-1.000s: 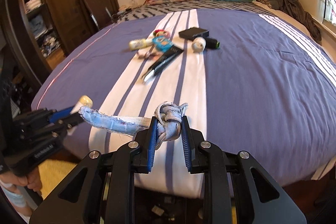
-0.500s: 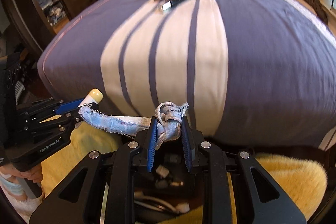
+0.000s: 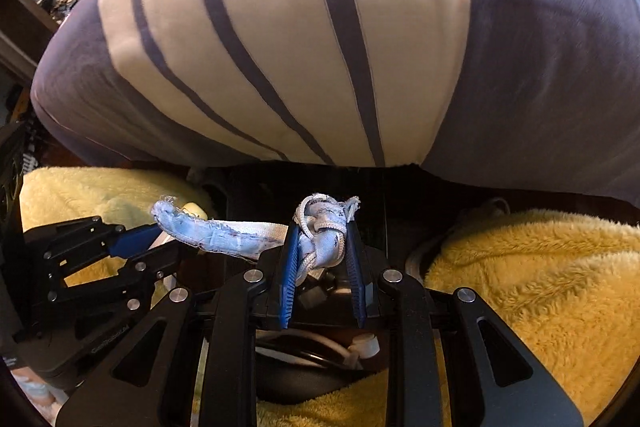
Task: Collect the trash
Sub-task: 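Lower the cloth and white stick into the floor bin and open both tools, then raise both open tools back over the bed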
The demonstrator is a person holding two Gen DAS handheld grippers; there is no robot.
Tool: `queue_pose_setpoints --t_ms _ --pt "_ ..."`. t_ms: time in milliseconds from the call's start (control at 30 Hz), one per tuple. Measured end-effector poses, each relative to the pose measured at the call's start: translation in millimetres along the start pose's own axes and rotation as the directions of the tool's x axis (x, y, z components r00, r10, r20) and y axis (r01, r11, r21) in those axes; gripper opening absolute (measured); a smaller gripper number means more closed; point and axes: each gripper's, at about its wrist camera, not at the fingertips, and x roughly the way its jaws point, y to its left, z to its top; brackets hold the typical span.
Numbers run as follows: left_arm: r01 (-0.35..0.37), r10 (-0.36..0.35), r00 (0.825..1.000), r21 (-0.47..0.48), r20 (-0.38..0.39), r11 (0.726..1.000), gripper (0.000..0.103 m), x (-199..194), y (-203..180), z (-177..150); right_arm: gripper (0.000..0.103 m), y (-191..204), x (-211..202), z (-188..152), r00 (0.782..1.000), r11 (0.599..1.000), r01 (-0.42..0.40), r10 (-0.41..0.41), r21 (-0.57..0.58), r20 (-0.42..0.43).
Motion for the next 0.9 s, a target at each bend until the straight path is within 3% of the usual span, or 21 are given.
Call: queue_pose_setpoints --t_ms 100,167,267,367,600,733,900 --pt "0.002 -0.002 1.0 -0.012 0.003 1.0 0.021 1 6 3 0.029 -3 2 4 1.0 1.0 -0.006 0.006 0.01 -0.002" --pt "0.001 -0.001 1.0 -0.013 0.009 1.0 0.029 0 7 0 0.033 -4 3 6 1.0 1.0 -0.007 0.007 0.013 -0.001" --pt "-0.008 0.008 1.0 -0.014 0.016 1.0 0.039 -3 2 -3 0.054 -3 0 10 1.0 1.0 -0.016 0.016 0.023 0.011" --pt "-0.027 0.028 0.999 -0.02 0.03 0.999 0.047 -9 5 -2 0.06 -5 -8 15 1.0 1.0 -0.008 0.007 0.03 0.031" --pt "-0.094 0.098 0.987 -0.038 0.131 0.995 0.076 -41 15 8 0.092 -11 -46 27 0.987 0.997 0.073 -0.078 0.039 0.139" --pt "-0.119 0.127 0.971 -0.05 0.203 0.992 0.094 -67 20 17 0.096 -12 -68 35 0.973 0.994 0.104 -0.109 0.034 0.202" --pt "-0.144 0.155 0.945 -0.059 0.289 0.988 0.095 -100 23 30 0.096 -16 -96 49 0.956 0.993 0.111 -0.117 0.04 0.27"
